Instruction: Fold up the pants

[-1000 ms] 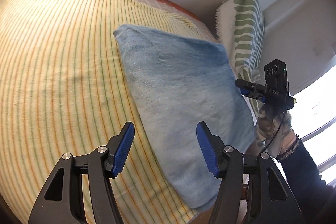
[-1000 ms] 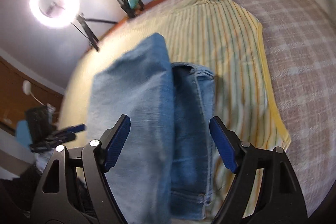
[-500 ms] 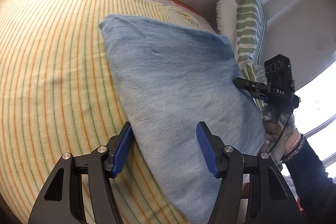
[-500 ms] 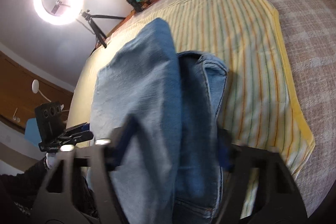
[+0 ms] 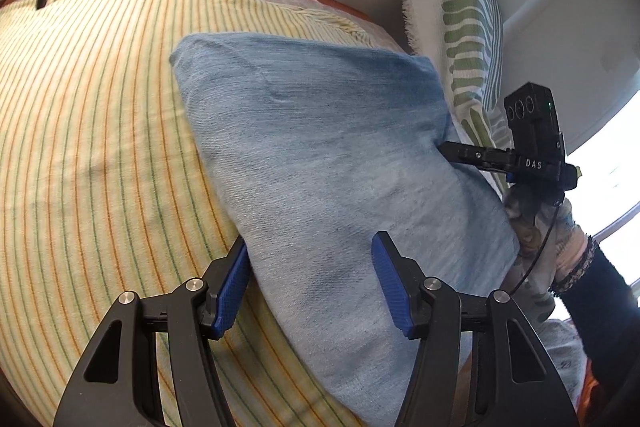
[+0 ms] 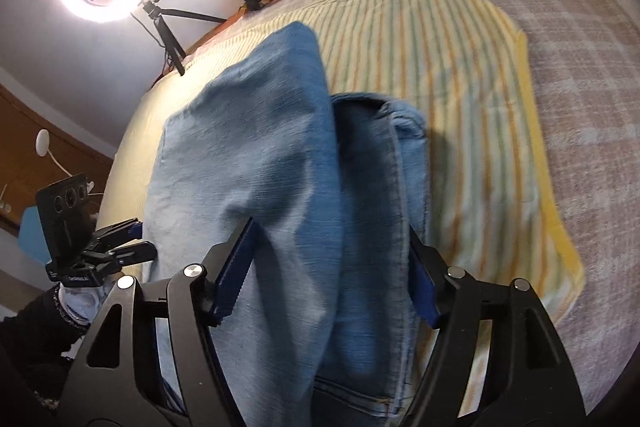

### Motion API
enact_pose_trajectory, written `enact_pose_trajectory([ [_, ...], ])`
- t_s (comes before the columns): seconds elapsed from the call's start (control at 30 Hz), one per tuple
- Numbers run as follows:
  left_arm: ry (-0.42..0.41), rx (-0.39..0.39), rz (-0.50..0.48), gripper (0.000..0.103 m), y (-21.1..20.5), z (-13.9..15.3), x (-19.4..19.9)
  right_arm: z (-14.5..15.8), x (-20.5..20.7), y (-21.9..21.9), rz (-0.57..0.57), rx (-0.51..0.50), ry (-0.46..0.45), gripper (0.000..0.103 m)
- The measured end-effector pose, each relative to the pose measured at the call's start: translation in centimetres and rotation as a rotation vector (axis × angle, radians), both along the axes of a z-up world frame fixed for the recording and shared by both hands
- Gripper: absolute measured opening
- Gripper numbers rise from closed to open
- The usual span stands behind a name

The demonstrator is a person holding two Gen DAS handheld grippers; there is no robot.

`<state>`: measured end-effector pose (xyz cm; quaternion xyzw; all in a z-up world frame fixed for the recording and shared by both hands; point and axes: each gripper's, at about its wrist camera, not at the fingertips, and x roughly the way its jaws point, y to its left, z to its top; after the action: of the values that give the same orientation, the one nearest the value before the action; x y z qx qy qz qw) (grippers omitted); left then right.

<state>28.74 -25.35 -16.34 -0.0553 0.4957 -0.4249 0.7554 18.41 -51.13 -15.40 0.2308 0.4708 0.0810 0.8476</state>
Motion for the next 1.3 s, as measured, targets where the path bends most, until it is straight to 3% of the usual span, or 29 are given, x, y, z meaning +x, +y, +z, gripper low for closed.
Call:
enact_pose_trajectory([
  [0.03, -0.001, 0.0, 0.003, 0.055, 0.0, 0.0, 0.0, 0.1, 0.0, 0.2, 0.006, 0.022, -0.008, 0.057],
  [0.07, 0.001, -0.002, 0.005, 0.05, 0.0, 0.0, 0.1, 0.1, 0.0, 0.4, 0.016, 0.038, -0.009, 0.051],
  [0.2, -0.016, 0.011, 0.008, 0.028, 0.0, 0.2, 0.0, 1.1, -0.4, 2.1, -0.008, -0.093, -0.025, 0.034],
  [0.27, -0.058, 0.02, -0.002, 0.021, -0.3, 0.9, -0.5, 1.8, -0.6, 2.2, -0.035, -0.118, -0.025, 0.023],
  [0.33, -0.098, 0.023, -0.011, 0.018, -0.7, 1.8, -1.0, 2.5, -0.8, 2.3, -0.054, -0.129, -0.027, 0.019],
  [0.5, -0.095, 0.01, -0.008, 0.017, -0.7, 1.9, -0.9, 2.9, -1.0, 2.6, -0.038, -0.173, -0.026, 0.018],
  [0.6, -0.071, 0.003, -0.005, 0.017, -0.5, 1.4, -0.4, 2.3, -0.8, 1.8, -0.031, -0.131, -0.012, 0.029],
  [0.67, -0.059, -0.004, -0.008, 0.018, -0.3, 1.1, -0.1, 1.6, -0.7, 1.3, -0.026, -0.121, 0.001, 0.041],
  [0.73, -0.044, 0.001, -0.004, 0.026, -0.1, 0.6, 0.0, 0.6, -0.5, 0.9, -0.011, -0.085, 0.018, 0.054],
  [0.8, -0.002, 0.005, 0.001, 0.043, -0.4, -0.2, 0.4, -0.2, -0.5, 0.6, -0.027, -0.051, 0.01, 0.054],
  [0.9, 0.019, -0.015, 0.002, 0.041, -0.6, -0.9, 0.5, -0.2, -0.8, 1.2, -0.042, -0.044, -0.015, 0.04],
  [0.97, -0.003, -0.009, 0.006, 0.029, -0.8, -0.6, 0.3, 0.6, -1.1, 2.1, -0.048, -0.114, -0.029, 0.027],
  [1.03, -0.025, -0.007, 0.003, 0.02, -1.1, 0.0, 0.0, 1.6, -1.4, 2.6, -0.065, -0.151, -0.044, 0.02],
  [1.3, -0.137, -0.021, -0.041, 0.014, -1.8, 3.4, -1.7, 5.5, -2.6, 4.6, -0.062, -0.253, -0.086, 0.017],
])
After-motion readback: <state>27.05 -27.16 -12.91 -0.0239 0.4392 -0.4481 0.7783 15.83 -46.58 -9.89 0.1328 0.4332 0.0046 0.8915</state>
